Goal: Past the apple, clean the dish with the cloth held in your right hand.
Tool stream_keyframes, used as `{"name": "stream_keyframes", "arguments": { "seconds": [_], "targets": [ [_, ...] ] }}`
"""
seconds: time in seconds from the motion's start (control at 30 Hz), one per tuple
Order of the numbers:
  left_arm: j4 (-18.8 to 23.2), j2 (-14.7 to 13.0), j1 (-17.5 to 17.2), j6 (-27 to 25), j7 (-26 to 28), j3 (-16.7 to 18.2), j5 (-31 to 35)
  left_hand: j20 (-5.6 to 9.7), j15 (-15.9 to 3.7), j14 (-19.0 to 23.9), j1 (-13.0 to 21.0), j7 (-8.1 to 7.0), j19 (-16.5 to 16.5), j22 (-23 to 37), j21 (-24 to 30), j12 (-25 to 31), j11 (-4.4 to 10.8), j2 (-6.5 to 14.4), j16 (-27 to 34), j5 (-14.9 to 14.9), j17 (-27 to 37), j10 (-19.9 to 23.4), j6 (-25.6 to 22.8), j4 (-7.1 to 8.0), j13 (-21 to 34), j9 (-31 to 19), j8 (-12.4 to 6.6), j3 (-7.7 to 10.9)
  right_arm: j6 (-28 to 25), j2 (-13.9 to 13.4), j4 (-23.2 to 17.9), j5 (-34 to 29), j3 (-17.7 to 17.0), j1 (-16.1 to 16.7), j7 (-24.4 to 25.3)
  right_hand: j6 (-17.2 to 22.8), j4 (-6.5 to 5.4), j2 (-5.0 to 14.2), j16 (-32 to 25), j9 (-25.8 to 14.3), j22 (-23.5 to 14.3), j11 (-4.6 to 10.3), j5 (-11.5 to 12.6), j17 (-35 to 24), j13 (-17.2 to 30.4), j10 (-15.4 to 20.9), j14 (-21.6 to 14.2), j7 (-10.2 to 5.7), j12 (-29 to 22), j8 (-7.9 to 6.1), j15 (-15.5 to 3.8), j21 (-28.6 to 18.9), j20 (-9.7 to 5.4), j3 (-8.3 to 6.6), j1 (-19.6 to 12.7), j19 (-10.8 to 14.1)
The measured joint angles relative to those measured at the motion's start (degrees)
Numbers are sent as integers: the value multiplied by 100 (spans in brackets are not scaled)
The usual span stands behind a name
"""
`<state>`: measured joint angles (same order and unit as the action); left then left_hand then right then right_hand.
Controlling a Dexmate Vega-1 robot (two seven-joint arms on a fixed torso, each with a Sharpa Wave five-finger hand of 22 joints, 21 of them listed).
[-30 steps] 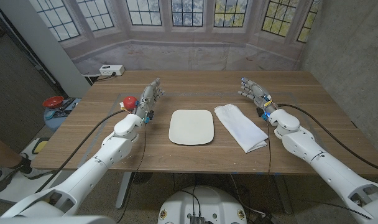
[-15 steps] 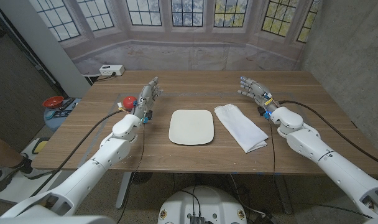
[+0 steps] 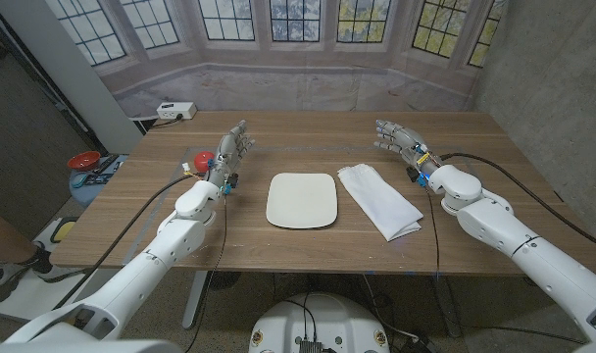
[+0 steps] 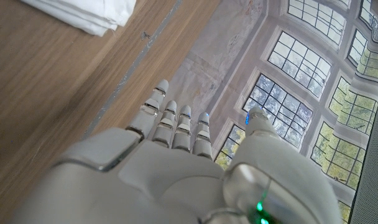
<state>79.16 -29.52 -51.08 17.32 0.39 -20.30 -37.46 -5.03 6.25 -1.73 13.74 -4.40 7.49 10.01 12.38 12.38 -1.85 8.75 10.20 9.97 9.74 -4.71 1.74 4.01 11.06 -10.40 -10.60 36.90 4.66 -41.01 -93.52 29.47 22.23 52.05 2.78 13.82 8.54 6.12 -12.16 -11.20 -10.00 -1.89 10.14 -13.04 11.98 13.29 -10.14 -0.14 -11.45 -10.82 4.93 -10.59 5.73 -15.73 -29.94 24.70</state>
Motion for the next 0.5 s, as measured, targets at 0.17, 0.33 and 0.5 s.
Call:
{"name": "stream_keyframes", "arguments": {
  "seconds": [0.17,0.33,0.5],
  "targets": [
    [-100,37,47,52,-81,16,-62,-9,-21,21,0,0,9,0,0,15,-1,0,0,0,1,1,0,-23,0,0,1,-23,-151,-104,-228,-150,25,62,125,9,16,-30,0,0,0,-74,0,19,0,97,0,-8,-43,0,0,0,-18,16,-30,-64],
    [-200,67,99,81,-162,21,-112,-9,-21,21,0,-31,9,0,0,15,-31,0,0,0,1,31,-32,-23,0,0,1,-23,-291,-204,-437,-305,41,120,249,27,31,-106,0,0,0,-164,0,27,0,290,21,10,-99,-22,-19,0,-10,31,-45,-71],
    [-287,84,153,86,-235,21,-138,12,-9,33,0,-31,30,0,0,15,-29,0,0,0,1,33,-32,-23,0,-1,1,-23,-421,-301,-621,-475,62,158,351,63,31,-106,0,0,8,-175,0,54,0,337,6,45,-109,-45,-34,0,-10,31,-45,-71]
  ]
}}
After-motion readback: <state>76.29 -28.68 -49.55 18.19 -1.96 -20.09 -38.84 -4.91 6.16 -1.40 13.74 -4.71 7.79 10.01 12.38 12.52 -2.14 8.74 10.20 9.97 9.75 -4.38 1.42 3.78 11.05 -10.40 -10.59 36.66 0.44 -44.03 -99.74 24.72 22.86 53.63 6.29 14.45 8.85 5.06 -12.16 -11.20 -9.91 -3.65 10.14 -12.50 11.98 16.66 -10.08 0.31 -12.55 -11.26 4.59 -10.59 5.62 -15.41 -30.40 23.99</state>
